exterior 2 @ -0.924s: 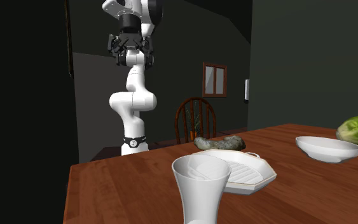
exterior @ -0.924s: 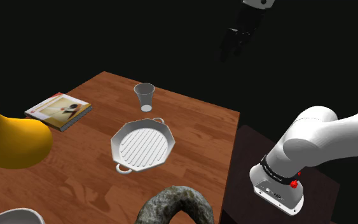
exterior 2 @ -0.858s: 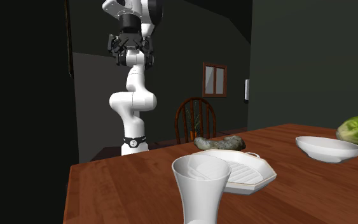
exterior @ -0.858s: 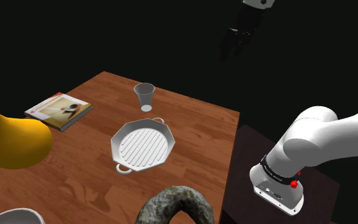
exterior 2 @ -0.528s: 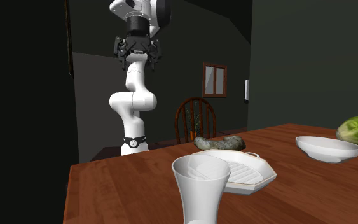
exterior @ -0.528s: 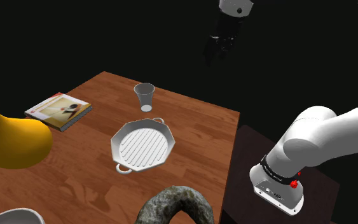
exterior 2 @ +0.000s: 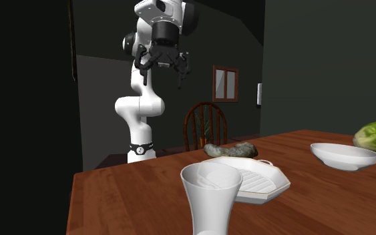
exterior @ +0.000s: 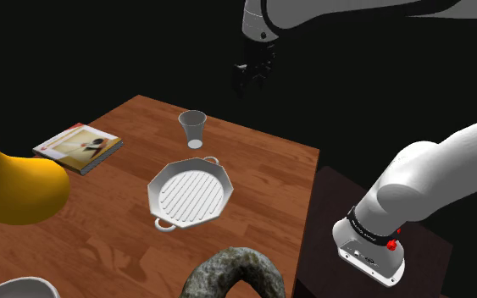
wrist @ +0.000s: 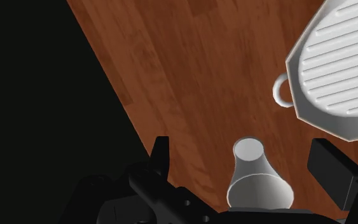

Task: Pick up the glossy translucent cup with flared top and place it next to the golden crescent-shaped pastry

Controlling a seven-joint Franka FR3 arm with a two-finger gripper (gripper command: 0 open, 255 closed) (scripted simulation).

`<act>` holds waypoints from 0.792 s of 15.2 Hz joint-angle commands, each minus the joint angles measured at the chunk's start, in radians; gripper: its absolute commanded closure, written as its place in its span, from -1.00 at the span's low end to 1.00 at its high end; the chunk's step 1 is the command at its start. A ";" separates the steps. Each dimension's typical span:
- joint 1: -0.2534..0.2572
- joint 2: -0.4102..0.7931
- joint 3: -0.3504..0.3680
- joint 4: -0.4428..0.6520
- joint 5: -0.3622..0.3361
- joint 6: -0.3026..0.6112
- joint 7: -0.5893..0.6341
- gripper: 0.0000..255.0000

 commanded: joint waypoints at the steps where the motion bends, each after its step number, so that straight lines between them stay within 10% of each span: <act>1: -0.002 0.074 0.033 0.033 -0.027 0.031 0.036 -1.00; 12: 0.029 0.539 0.149 0.342 -0.284 0.070 0.250 -1.00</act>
